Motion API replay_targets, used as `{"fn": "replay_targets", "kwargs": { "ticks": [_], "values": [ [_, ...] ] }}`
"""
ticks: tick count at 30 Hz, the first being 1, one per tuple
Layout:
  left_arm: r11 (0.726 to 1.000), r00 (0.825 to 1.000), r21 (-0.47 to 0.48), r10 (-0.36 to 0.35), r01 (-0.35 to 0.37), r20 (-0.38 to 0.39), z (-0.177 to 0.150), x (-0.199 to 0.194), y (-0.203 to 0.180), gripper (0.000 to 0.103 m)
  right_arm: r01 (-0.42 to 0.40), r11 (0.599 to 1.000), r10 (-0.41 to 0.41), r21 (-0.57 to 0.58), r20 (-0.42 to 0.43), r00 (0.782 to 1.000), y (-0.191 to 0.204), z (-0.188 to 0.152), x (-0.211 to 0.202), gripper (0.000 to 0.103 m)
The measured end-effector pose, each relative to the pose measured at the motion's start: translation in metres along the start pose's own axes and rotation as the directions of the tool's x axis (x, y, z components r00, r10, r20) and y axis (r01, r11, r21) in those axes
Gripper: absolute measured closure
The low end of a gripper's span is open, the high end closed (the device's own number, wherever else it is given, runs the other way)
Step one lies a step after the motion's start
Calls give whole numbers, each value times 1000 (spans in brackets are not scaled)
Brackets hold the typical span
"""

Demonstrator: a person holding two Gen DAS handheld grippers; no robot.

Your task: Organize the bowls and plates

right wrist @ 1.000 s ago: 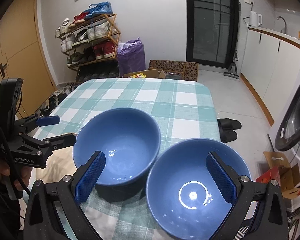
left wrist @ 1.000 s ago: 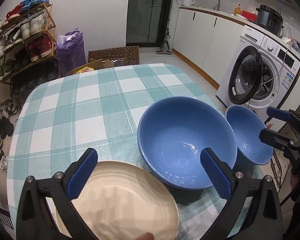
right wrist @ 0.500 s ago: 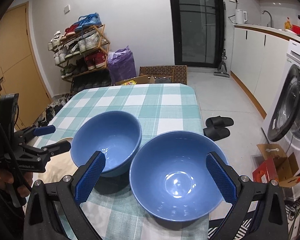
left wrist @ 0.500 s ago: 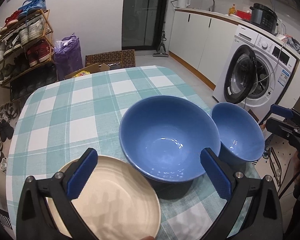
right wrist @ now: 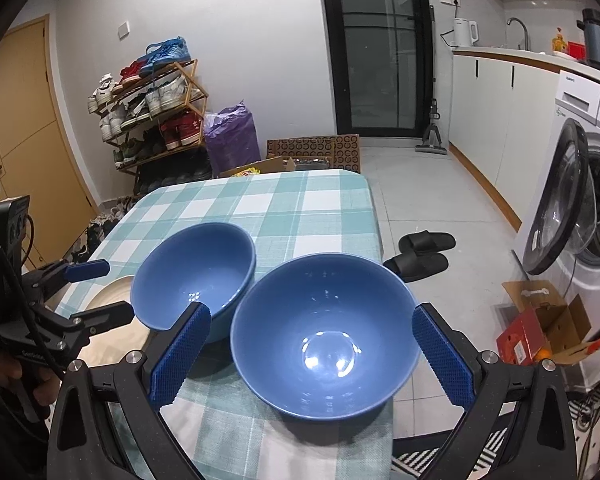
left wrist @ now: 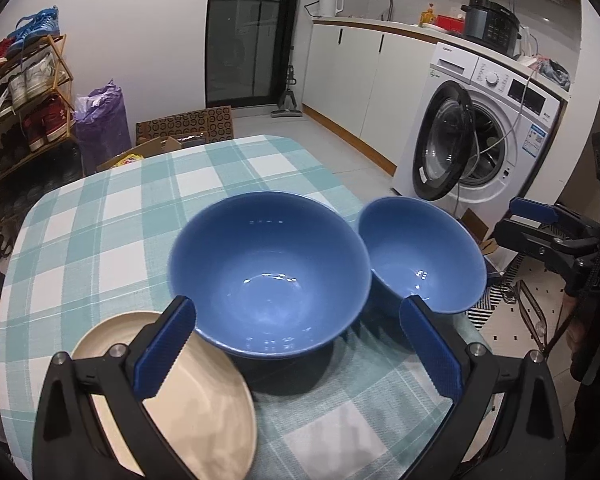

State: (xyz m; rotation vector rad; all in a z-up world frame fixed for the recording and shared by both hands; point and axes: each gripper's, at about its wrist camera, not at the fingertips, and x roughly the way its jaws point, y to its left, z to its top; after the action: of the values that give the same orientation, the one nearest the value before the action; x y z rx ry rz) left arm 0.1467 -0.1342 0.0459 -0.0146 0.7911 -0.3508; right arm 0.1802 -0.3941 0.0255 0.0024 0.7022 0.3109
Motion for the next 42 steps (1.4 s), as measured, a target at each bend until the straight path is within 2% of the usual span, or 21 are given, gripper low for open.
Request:
{"fn": "replay_targets", "kwargs": {
  "ticks": [14, 16, 20, 22, 28, 33, 39, 42],
  "values": [
    [997, 997, 30, -75, 75, -5, -6, 12, -37, 2, 16, 999, -16, 36, 6, 1000, -28, -18, -17, 1],
    [994, 995, 47, -97, 98, -14, -7, 13, -41, 13, 18, 999, -19, 43, 5, 1000, -32, -22, -18, 1],
    [989, 993, 87, -118, 120, -18, -9, 14, -51, 16, 26, 998, -26, 65, 11, 1000, -38, -27, -21, 1],
    [985, 990, 99, -138, 140, -27, -9, 15, -55, 27, 27, 997, -29, 77, 15, 999, -41, -29, -21, 1],
    [979, 983, 101, -168, 175, -74, -12, 24, -64, 49, 21, 993, -22, 113, 5, 1000, -51, -37, -18, 1],
    [977, 978, 99, -181, 191, -101, -15, 32, -71, 50, 7, 992, -7, 126, -6, 1000, -56, -42, -14, 1],
    [980, 974, 46, -189, 196, -122, -14, 44, -72, 50, -11, 989, 14, 144, -24, 1000, -63, -45, -4, 1],
    [980, 973, 34, -192, 197, -126, -14, 48, -71, 50, -6, 989, 12, 147, -39, 999, -66, -47, 3, 4]
  ]
}}
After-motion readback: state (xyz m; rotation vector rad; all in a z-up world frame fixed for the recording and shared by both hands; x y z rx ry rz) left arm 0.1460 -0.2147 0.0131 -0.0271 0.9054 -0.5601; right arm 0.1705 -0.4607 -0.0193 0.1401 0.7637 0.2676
